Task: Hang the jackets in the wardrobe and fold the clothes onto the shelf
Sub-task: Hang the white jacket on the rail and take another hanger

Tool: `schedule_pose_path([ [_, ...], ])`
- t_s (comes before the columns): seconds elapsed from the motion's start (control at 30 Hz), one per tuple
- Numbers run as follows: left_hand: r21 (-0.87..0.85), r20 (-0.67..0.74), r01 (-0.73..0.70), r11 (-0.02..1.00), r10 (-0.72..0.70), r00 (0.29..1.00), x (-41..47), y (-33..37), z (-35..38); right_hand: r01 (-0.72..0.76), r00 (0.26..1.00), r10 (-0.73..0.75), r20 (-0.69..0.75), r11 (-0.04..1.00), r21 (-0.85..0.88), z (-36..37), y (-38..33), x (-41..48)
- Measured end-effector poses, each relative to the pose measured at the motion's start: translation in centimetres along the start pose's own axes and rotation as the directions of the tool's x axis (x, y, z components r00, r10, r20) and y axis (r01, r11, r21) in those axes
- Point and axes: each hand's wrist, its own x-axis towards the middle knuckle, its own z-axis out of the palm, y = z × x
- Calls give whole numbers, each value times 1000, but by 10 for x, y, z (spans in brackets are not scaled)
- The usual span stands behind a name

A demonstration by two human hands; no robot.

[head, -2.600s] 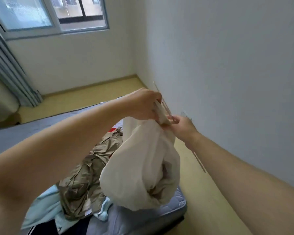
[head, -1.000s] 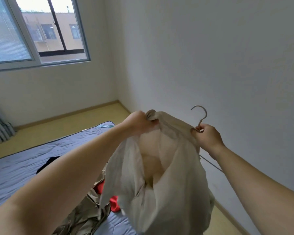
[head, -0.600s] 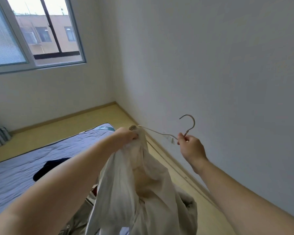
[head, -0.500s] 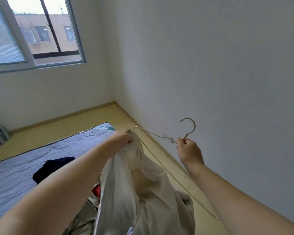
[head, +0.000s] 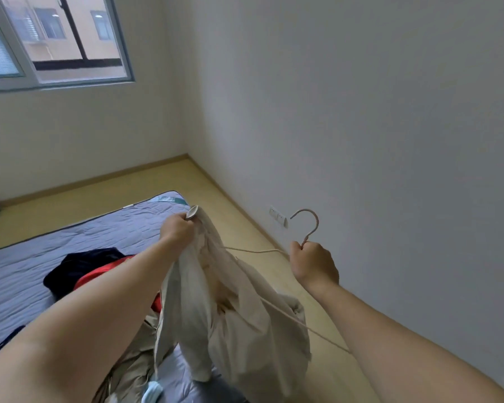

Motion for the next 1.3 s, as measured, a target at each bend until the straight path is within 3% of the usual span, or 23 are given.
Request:
schedule_pose_path([
  [0.1, 46, 32, -133, 990, 132, 991, -6, 17, 1, 23, 999, -19, 41, 995, -98, 2, 6, -3],
  [0.23, 69, 131, -367, 928, 356, 925, -21, 45, 12, 18, 990, -26, 140, 998, 57, 8, 5, -1],
  [0.33, 56, 190, -559, 827, 541, 819, -36, 67, 18, -40, 970, -13, 244, 977, 211, 7, 2, 3],
  [0.53, -32, 276, -777, 629, 753, 598, -71, 99, 17, -98, 967, 1, 256, 924, 368, 8, 1, 14],
  [0.6, -20, 312, -842, 539, 803, 507, -84, 108, 12, -89, 981, 1, 193, 888, 451, 9, 0, 20],
  [0.7, 13, 338, -894, 447, 840, 425, -98, 112, 4, -95, 995, 46, 93, 772, 629, 6, -5, 28],
  [0.8, 150, 388, -915, 376, 828, 404, -105, 108, 0, -83, 992, 122, -8, 714, 695, -2, -12, 39],
  [0.87, 274, 408, -877, 395, 778, 478, -109, 102, 0, -8, 986, 111, -126, 780, 625, -9, -17, 47],
  [0.93, 297, 514, -842, 451, 668, 539, -111, 92, 4, 68, 975, 71, -210, 807, 587, -16, -23, 51],
  [1.0, 270, 711, -830, 488, 480, 514, -113, 86, 6, 126, 970, 15, -242, 821, 556, -22, -28, 53],
  [1.07, 192, 853, -804, 562, 309, 420, -106, 90, 6, 176, 966, -46, -255, 840, 514, -26, -33, 55],
  [1.1, 142, 856, -789, 598, 326, 401, -99, 95, 7, 195, 963, -65, -262, 839, 508, -28, -34, 55],
  [1.13, 109, 798, -782, 614, 415, 437, -90, 103, 9, 207, 960, -73, -271, 835, 509, -30, -35, 56],
  [1.2, 111, 510, -828, 550, 684, 522, -72, 122, 10, 225, 953, -85, -291, 840, 493, -35, -36, 57],
  [1.27, 166, 243, -900, 404, 867, 434, -55, 141, 18, 245, 946, -111, -306, 862, 444, -40, -33, 57],
  [1.3, 206, 190, -916, 343, 905, 381, -47, 149, 23, 254, 944, -121, -307, 861, 440, -42, -32, 57],
])
